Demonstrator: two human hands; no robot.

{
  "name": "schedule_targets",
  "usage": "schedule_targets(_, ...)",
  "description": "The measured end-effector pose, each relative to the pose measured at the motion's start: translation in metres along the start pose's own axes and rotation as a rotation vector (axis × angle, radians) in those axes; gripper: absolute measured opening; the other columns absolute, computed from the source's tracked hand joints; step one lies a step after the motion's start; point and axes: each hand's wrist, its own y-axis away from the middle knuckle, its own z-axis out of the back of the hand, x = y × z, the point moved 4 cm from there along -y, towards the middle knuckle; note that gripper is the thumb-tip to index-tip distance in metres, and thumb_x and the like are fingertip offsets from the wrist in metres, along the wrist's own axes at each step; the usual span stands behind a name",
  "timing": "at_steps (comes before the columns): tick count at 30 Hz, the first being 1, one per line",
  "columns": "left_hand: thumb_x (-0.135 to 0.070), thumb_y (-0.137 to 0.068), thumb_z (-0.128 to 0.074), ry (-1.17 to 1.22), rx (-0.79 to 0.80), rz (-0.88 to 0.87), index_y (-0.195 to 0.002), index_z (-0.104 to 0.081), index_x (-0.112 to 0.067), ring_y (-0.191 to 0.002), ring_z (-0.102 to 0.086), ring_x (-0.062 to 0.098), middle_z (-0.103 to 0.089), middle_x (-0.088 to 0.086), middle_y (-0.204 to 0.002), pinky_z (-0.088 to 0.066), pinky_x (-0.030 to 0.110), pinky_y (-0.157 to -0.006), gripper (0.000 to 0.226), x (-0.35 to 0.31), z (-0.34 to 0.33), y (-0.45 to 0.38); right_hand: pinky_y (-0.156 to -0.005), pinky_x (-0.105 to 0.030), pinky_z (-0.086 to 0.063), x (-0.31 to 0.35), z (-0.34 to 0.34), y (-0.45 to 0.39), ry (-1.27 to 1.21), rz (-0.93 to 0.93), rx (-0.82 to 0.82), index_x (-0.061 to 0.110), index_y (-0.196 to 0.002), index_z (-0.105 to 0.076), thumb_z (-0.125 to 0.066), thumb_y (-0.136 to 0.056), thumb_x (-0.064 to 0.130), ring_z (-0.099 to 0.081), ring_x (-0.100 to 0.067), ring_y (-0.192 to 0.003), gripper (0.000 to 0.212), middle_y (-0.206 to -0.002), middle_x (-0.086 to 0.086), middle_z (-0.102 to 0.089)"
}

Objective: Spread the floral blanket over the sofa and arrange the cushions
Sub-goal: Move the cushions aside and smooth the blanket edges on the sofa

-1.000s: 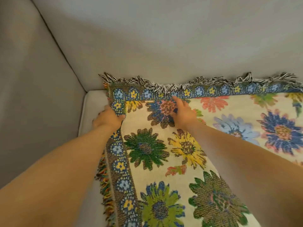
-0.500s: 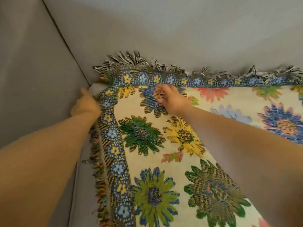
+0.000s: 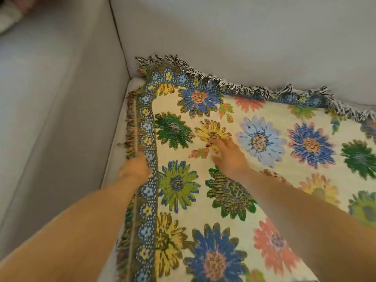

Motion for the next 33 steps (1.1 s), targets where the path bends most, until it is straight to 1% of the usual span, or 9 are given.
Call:
schedule_targets(3, -0.027, -0.096, -0.050, 0.083, 0.055, 0.092, -0.135, -0.038, -0.001, -0.117, -0.057, 0.034, -0.058, 0.019, -0.128, -0.048, 0.041, -0.094, 0.049, 0.025, -0.036, 0.043, -0.111, -0.046, -0.031, 0.006, -0.014, 0.040, 0.103, 0.062, 0.019, 0.027, -0.144, -0.030, -0.047, -0.096, 0.026, -0.027, -0.033, -0.138, 0.051, -0.152, -0.004, -0.027)
schedule_targets(6, -0.030, -0.093, -0.056, 0.152, 0.099, 0.213, -0.129, -0.041, 0.001, -0.120, -0.055, 0.033, -0.057, 0.018, -0.129, -0.047, 0.039, -0.094, 0.051, 0.047, -0.080, 0.086, -0.110, -0.043, -0.033, 0.010, -0.047, 0.082, 0.120, 0.165, 0.150, 0.025, -0.143, -0.032, -0.048, -0.096, 0.026, -0.030, -0.031, -0.135, 0.050, -0.149, -0.005, -0.029)
schedule_targets(11, -0.022, -0.095, -0.052, 0.162, 0.056, 0.285, -0.121, -0.052, 0.000, -0.114, -0.058, 0.033, -0.059, 0.017, -0.124, -0.049, 0.040, -0.092, 0.034, 0.061, -0.119, 0.104, -0.109, -0.046, -0.036, -0.001, -0.089, 0.103, 0.125, 0.080, 0.306, 0.025, -0.147, -0.021, -0.055, -0.092, 0.030, -0.025, -0.032, -0.138, 0.064, -0.153, -0.002, -0.017)
schedule_targets(16, -0.008, -0.094, -0.046, 0.031, -0.035, 0.247, -0.116, -0.058, -0.002, -0.108, -0.062, 0.033, -0.063, 0.016, -0.119, -0.050, 0.040, -0.087, 0.026, 0.075, -0.113, 0.101, -0.093, -0.041, -0.048, 0.017, -0.118, 0.102, 0.281, 0.012, 0.157, 0.014, -0.137, -0.031, -0.058, -0.090, 0.016, -0.033, -0.033, -0.128, 0.054, -0.142, -0.011, -0.029)
schedule_targets(19, -0.005, -0.093, -0.046, -0.048, -0.091, 0.265, -0.117, -0.057, -0.001, -0.111, -0.059, 0.036, -0.061, 0.019, -0.120, -0.050, 0.042, -0.087, 0.027, 0.103, -0.093, 0.102, -0.093, -0.042, -0.047, 0.047, -0.127, 0.098, 0.330, 0.104, 0.125, 0.009, -0.131, -0.040, -0.051, -0.090, -0.001, -0.039, -0.033, -0.125, 0.044, -0.137, -0.012, -0.038)
schedule_targets(22, -0.001, -0.093, -0.043, -0.196, -0.155, 0.235, -0.121, -0.054, -0.001, -0.111, -0.060, 0.035, -0.061, 0.019, -0.121, -0.051, 0.040, -0.086, 0.030, 0.122, -0.082, 0.107, -0.088, -0.043, -0.048, 0.087, -0.150, 0.100, 0.267, 0.223, 0.180, 0.006, -0.128, -0.043, -0.049, -0.089, -0.006, -0.044, -0.032, -0.121, 0.042, -0.133, -0.013, -0.043)
schedule_targets(25, -0.003, -0.096, -0.039, -0.266, -0.220, 0.173, -0.134, -0.033, 0.003, -0.106, -0.064, 0.034, -0.060, 0.021, -0.120, -0.053, 0.039, -0.081, 0.039, 0.117, -0.086, 0.114, -0.092, -0.043, -0.048, 0.098, -0.162, 0.105, 0.166, 0.202, 0.162, 0.007, -0.137, -0.035, -0.050, -0.088, -0.007, -0.041, -0.031, -0.128, 0.053, -0.142, -0.013, -0.035)
schedule_targets(29, -0.007, -0.094, -0.044, -0.279, -0.199, 0.023, -0.131, -0.030, -0.006, -0.103, -0.061, 0.032, -0.056, 0.018, -0.119, -0.049, 0.039, -0.070, 0.039, 0.105, -0.098, 0.120, -0.093, -0.041, -0.045, 0.079, -0.155, 0.119, 0.158, 0.226, 0.181, 0.014, -0.138, -0.034, -0.045, -0.096, 0.011, -0.038, -0.032, -0.126, 0.043, -0.141, -0.010, -0.034)
schedule_targets(33, -0.017, -0.093, -0.054, -0.393, -0.084, -0.046, -0.127, -0.046, -0.006, -0.113, -0.060, 0.028, -0.057, 0.012, -0.125, -0.050, 0.039, -0.084, 0.037, 0.105, -0.113, 0.130, -0.095, -0.043, -0.046, 0.057, -0.154, 0.139, 0.218, 0.154, 0.174, 0.021, -0.135, -0.035, -0.054, -0.092, 0.032, -0.038, -0.030, -0.123, 0.048, -0.136, -0.006, -0.034)
